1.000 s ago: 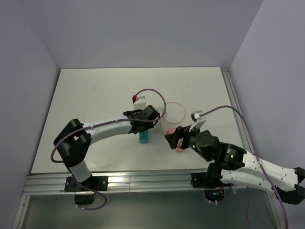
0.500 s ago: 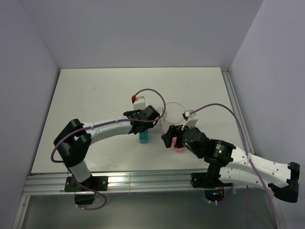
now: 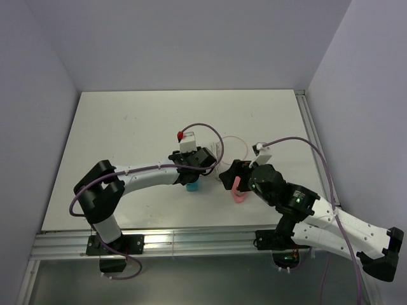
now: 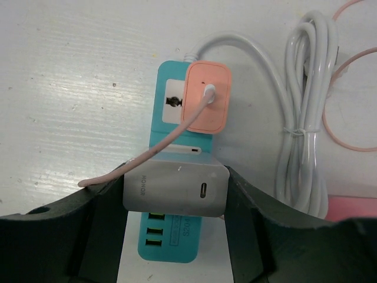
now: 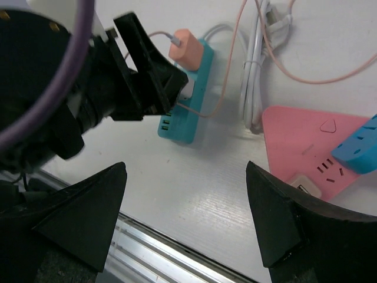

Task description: Insert the plug

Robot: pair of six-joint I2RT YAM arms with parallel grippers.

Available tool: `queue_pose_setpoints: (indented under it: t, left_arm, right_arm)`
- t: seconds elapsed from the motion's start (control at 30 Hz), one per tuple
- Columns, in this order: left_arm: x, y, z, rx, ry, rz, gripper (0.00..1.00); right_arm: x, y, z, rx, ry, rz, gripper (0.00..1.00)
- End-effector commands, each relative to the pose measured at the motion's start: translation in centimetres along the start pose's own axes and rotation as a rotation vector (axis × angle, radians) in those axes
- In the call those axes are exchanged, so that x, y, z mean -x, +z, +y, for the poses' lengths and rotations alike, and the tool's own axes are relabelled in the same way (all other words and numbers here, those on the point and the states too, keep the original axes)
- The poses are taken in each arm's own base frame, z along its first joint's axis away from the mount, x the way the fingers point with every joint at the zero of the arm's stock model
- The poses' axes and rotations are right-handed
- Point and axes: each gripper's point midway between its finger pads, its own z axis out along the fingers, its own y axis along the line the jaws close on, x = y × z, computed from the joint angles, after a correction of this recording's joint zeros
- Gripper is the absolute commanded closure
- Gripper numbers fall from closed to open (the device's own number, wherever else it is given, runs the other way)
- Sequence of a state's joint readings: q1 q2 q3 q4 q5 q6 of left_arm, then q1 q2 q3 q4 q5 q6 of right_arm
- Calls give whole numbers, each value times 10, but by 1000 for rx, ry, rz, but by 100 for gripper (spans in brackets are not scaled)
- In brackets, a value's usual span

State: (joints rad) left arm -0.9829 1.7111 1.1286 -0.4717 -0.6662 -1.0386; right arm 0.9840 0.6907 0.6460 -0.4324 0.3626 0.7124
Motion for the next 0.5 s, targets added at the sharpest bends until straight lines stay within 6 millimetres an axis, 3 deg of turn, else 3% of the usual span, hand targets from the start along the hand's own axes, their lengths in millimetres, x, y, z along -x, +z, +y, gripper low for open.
queue_pose_setpoints:
  t: [0.0,0.13,0.27,0.3,0.47]
  left_arm:
    - [-41,5,33,130,146,48,100]
    - [-52,5,37,208,191,-4,100]
    - [-76,10,35,171,230,25,100]
    - [-84,11,42,171,245,47,100]
    - [-94,13,46,134,241,64,100]
  right_arm:
    - [14,-3,0,30,32,-54,11]
    - [16,-3,-7,15,40,-54,11]
    - [16,-5,-11,10,45,-59,11]
    - [16,-6,-11,10,46,-59,11]
    - [17,-8,-13,8,46,-65,11]
